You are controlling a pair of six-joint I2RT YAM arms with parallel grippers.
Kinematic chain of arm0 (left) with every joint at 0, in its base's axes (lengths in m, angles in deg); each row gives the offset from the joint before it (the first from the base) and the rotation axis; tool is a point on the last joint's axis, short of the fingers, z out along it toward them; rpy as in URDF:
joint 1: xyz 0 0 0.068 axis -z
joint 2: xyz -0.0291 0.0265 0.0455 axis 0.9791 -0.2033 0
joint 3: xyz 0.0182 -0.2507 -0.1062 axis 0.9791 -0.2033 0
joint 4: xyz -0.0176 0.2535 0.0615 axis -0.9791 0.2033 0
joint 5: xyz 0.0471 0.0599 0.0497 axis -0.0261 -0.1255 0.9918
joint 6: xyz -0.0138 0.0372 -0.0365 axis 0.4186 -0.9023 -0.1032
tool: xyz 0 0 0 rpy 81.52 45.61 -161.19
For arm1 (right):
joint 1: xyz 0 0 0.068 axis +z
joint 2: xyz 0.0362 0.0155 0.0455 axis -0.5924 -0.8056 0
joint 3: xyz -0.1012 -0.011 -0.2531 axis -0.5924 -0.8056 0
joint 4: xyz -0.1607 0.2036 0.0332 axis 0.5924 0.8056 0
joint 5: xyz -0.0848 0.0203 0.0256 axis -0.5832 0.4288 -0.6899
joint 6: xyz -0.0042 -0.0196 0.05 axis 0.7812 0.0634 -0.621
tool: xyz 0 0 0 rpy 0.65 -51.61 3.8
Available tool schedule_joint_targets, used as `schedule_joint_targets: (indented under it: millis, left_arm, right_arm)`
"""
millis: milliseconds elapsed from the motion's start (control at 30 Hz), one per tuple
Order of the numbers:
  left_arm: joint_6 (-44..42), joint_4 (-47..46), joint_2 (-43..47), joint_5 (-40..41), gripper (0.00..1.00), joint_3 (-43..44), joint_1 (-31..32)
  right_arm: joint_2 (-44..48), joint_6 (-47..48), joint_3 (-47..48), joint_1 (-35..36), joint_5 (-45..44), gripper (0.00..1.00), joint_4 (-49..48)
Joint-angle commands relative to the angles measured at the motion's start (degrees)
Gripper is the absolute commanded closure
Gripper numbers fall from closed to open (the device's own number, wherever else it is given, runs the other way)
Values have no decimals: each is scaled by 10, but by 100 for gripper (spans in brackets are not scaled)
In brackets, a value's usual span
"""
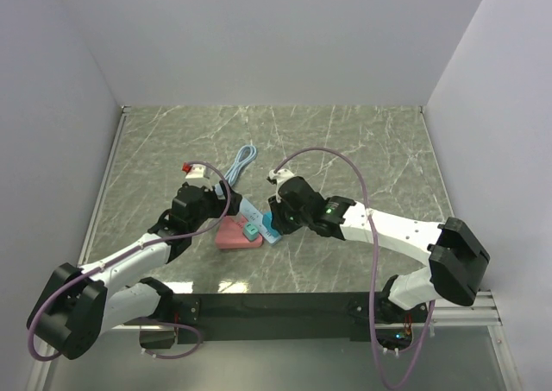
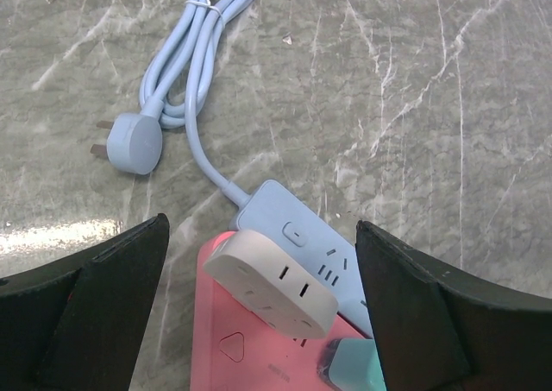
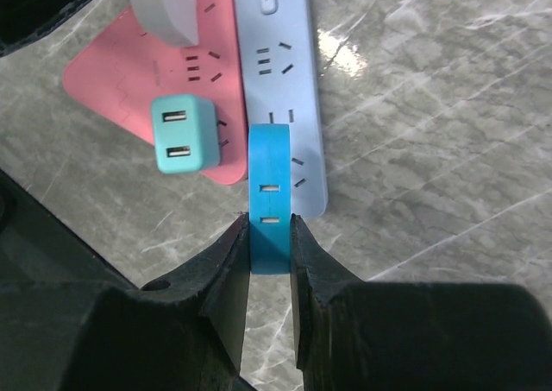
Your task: Insert the plug
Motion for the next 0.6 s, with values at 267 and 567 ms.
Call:
schedule_joint_targets:
  millis: [267, 567]
  left_arm:
    - [-2, -12, -12, -19, 5, 3, -1]
    - [-4, -11, -23, -20, 5, 7, -1]
  right_arm:
    - [-21, -1, 2, 17, -44, 100, -44]
    - [-34, 6, -8, 24, -44, 100, -68]
